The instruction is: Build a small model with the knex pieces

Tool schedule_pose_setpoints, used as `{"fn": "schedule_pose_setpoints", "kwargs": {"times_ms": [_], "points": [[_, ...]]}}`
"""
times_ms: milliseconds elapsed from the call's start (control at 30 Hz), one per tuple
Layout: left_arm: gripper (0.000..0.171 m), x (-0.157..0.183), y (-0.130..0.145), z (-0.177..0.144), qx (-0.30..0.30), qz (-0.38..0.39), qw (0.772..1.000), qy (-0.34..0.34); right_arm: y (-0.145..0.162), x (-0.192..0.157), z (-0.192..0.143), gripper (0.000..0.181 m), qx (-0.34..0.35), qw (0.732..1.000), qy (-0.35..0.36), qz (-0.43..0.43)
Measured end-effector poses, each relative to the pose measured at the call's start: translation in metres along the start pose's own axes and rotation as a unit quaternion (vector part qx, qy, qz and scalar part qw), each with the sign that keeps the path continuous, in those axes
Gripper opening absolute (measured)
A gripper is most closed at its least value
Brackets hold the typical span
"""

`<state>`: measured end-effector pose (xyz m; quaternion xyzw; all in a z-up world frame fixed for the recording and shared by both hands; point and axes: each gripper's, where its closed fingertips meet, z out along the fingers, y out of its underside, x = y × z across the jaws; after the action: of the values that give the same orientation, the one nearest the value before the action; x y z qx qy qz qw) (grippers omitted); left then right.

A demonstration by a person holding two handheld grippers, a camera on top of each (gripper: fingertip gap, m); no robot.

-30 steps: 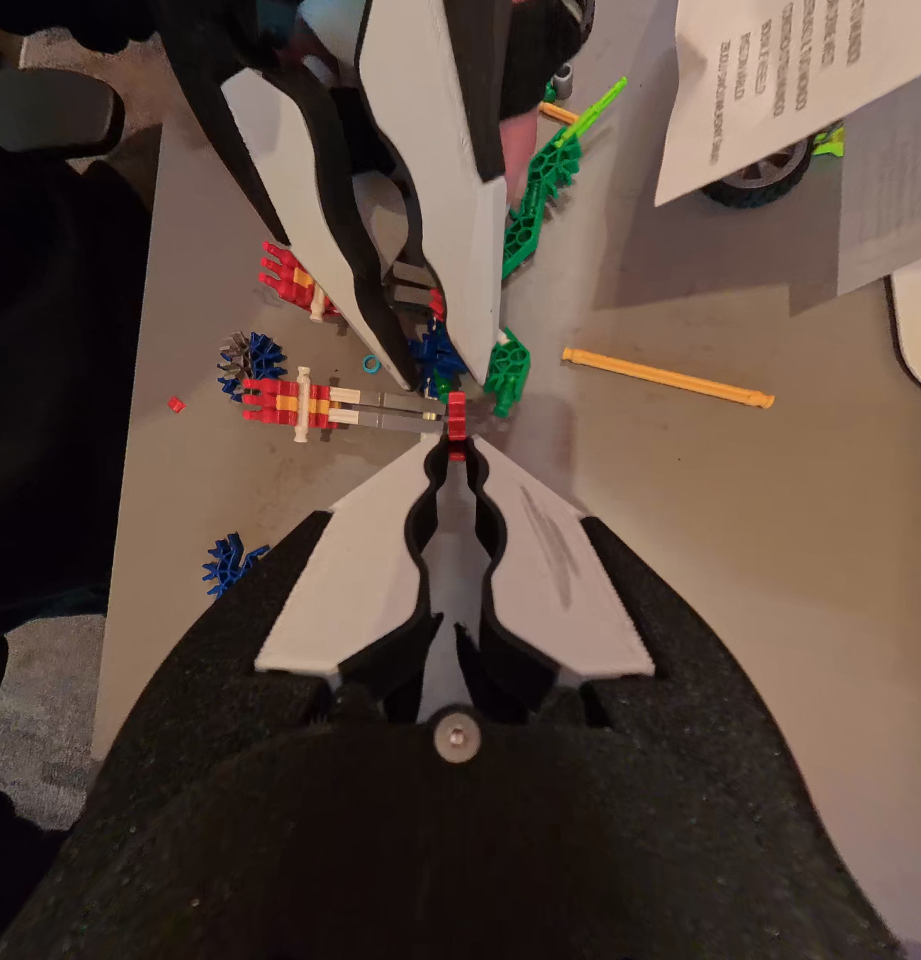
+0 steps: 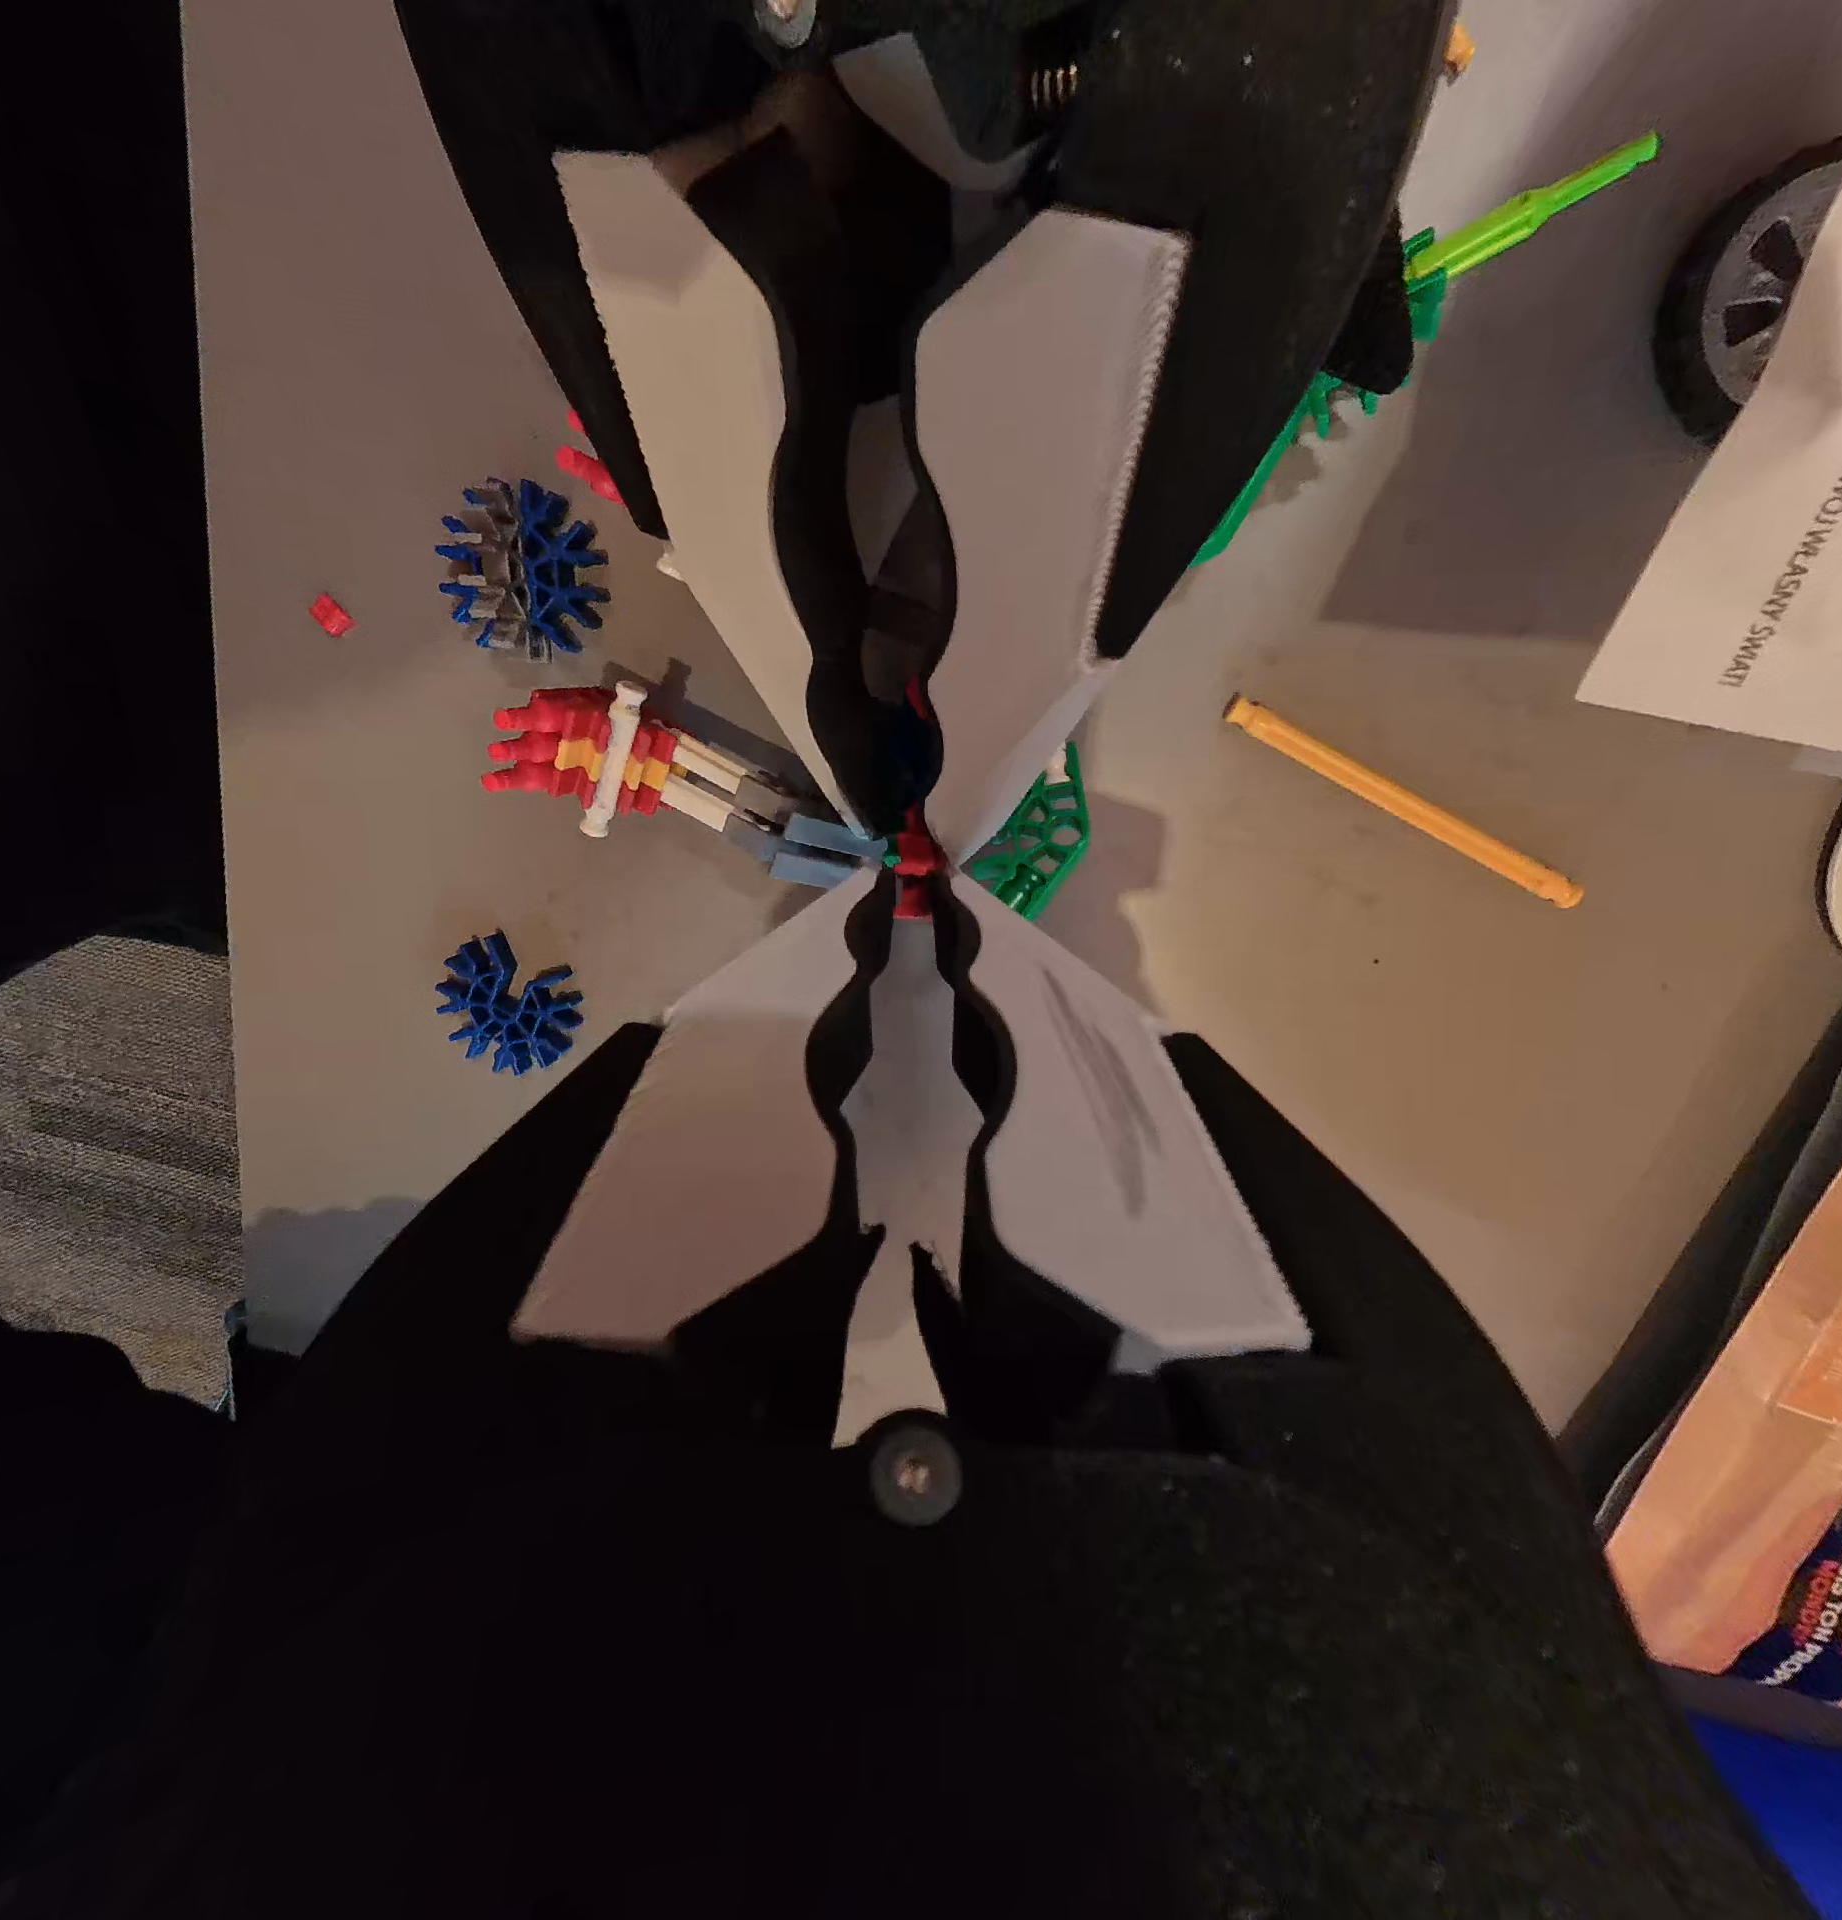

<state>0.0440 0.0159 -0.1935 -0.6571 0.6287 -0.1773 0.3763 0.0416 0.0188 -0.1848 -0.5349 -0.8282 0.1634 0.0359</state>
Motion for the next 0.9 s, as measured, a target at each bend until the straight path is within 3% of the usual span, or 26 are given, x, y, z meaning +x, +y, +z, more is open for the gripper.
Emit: {"fn": "schedule_pose_setpoints", "kwargs": {"times_ms": [267, 900], "points": [[0.013, -0.001, -0.003, 0.004, 0.010, -0.002, 1.000, -0.009, 0.004, 0.000, -0.002, 0.006, 0.015, 1.000, -0.021, 0.015], [0.014, -0.002, -0.006, 0.007, 0.011, -0.002, 1.000, -0.020, 0.011, 0.000, -0.007, 0.005, -0.037, 0.999, -0.017, 0.026]]}}
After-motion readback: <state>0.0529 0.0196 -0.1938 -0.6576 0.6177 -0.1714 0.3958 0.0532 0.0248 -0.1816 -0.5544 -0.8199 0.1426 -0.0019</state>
